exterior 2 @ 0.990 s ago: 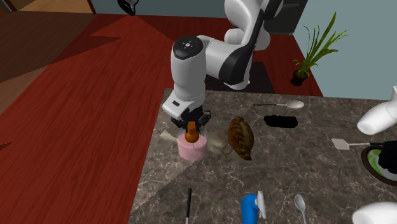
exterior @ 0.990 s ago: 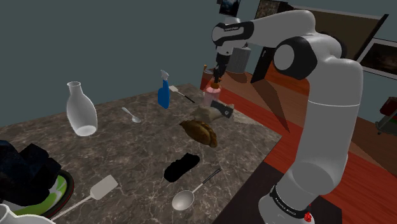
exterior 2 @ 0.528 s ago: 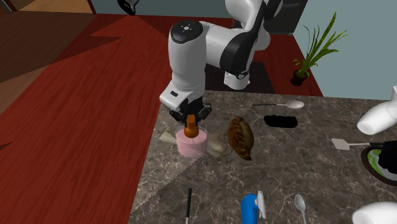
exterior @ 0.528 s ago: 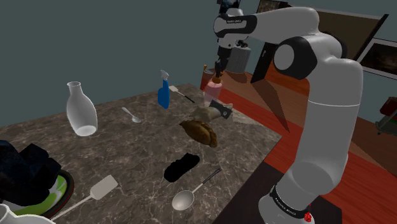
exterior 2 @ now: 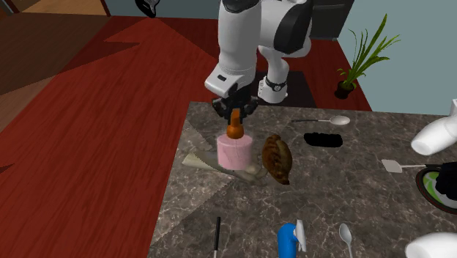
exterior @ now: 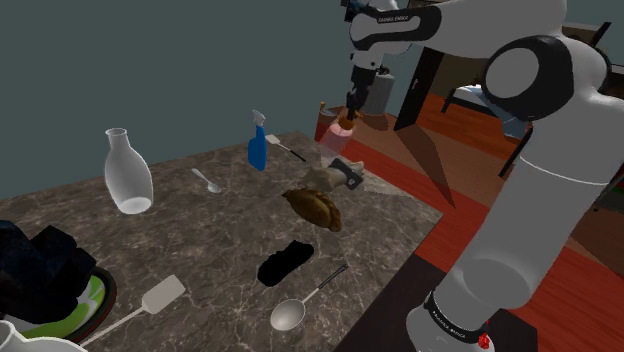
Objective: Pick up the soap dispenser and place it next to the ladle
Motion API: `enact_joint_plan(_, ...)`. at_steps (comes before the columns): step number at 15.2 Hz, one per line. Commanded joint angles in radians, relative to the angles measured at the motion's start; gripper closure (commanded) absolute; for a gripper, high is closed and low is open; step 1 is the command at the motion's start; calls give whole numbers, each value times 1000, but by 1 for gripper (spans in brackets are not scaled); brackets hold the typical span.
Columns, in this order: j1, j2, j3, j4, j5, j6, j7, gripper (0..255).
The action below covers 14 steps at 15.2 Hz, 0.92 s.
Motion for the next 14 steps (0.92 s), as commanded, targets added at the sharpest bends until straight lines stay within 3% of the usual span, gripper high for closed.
enact_joint_plan(1, 21, -85, 10, -83, -32, 3, 34, 255)
enact_joint_plan(8, 54, -356, 73, -295, -113, -46, 149, 255)
enact_joint_plan(14, 62, -565, 146, -421, -138, -129, 239, 255)
